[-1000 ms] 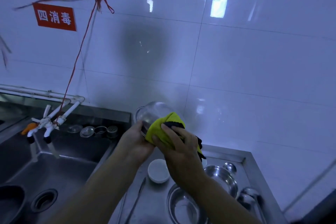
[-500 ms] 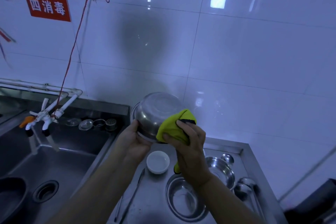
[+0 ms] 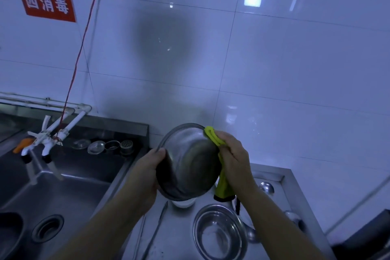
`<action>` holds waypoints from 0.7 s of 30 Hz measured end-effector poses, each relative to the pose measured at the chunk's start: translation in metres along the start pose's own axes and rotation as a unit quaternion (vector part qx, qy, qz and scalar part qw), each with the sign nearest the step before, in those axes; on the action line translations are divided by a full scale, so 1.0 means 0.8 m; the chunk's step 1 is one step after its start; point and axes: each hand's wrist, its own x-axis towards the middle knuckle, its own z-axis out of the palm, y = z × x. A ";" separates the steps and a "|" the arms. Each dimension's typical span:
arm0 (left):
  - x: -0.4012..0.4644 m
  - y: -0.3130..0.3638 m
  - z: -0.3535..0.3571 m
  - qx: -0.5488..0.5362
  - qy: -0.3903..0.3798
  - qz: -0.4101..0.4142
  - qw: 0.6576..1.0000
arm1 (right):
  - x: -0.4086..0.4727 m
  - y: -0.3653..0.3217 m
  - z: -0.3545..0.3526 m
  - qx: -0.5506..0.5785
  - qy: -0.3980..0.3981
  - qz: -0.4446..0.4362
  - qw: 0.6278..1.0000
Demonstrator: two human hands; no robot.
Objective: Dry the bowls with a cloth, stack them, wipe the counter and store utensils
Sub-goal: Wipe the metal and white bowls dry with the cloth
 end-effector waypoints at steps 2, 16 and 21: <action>0.007 0.005 0.000 0.062 -0.001 0.024 0.998 | 0.012 -0.007 0.009 -0.054 -0.029 -0.046 0.997; 0.170 0.055 -0.125 0.360 0.022 0.125 0.924 | 0.045 0.037 0.107 -0.181 -0.022 -0.090 0.979; 0.226 0.004 -0.169 0.387 -0.020 0.061 0.920 | 0.003 0.094 0.124 -0.125 0.038 0.072 0.989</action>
